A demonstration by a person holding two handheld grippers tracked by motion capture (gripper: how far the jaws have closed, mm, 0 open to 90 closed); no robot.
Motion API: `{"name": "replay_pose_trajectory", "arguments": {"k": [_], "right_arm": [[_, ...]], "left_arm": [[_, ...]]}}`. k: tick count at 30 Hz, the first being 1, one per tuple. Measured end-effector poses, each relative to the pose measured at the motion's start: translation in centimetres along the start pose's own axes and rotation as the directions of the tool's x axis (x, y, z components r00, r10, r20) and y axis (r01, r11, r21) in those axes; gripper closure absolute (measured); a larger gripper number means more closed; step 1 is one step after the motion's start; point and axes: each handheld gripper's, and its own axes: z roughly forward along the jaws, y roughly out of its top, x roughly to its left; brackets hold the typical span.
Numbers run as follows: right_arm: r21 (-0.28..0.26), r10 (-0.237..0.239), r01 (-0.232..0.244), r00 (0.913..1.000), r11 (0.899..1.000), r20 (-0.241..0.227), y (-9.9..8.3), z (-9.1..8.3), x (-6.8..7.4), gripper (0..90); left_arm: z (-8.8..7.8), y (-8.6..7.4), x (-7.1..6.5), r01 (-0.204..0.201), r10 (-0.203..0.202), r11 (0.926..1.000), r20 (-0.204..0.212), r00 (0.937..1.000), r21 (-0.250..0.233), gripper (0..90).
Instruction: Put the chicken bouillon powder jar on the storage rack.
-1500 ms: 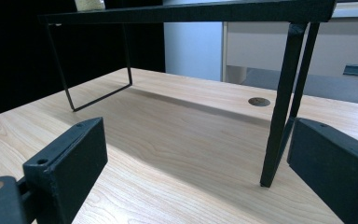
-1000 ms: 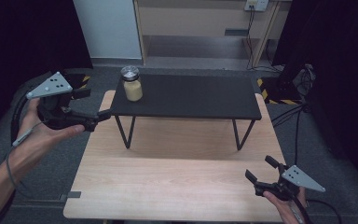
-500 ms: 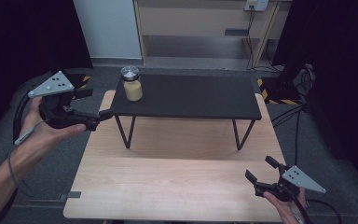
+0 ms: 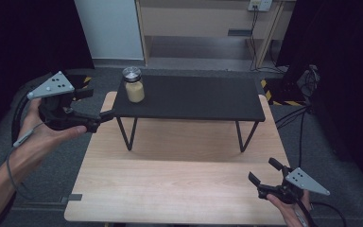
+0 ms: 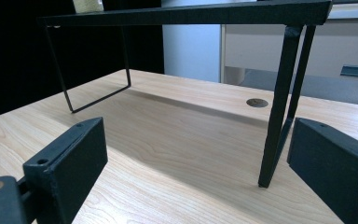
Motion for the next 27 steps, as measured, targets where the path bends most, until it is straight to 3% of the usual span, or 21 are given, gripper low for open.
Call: {"name": "replay_pose_trajectory", "arguments": {"k": [18, 23, 27], "right_arm": [[0.001, 0.002, -0.002, 1.0, 1.0, 0.0, -0.05, -0.01, -0.06, 5.0], [0.003, 0.022, -0.022, 0.9997, 1.0, -0.001, -0.27, 0.1, -0.3, 5.0], [0.007, 0.028, -0.028, 0.9996, 1.0, -0.001, -0.43, -0.02, -0.47, 5.0]], "left_arm": [[0.25, -0.27, 0.02, 0.004, -0.004, 0.9999, 0.004, 1.0, 0.013, 5.7], [0.1, -0.03, 0.34, 0.027, -0.027, 0.9996, 0.001, 0.9996, 0.009, 5.7], [0.03, 0.42, 0.28, 0.021, -0.021, 0.9997, -0.003, 0.9998, -0.01, 5.7]]}}
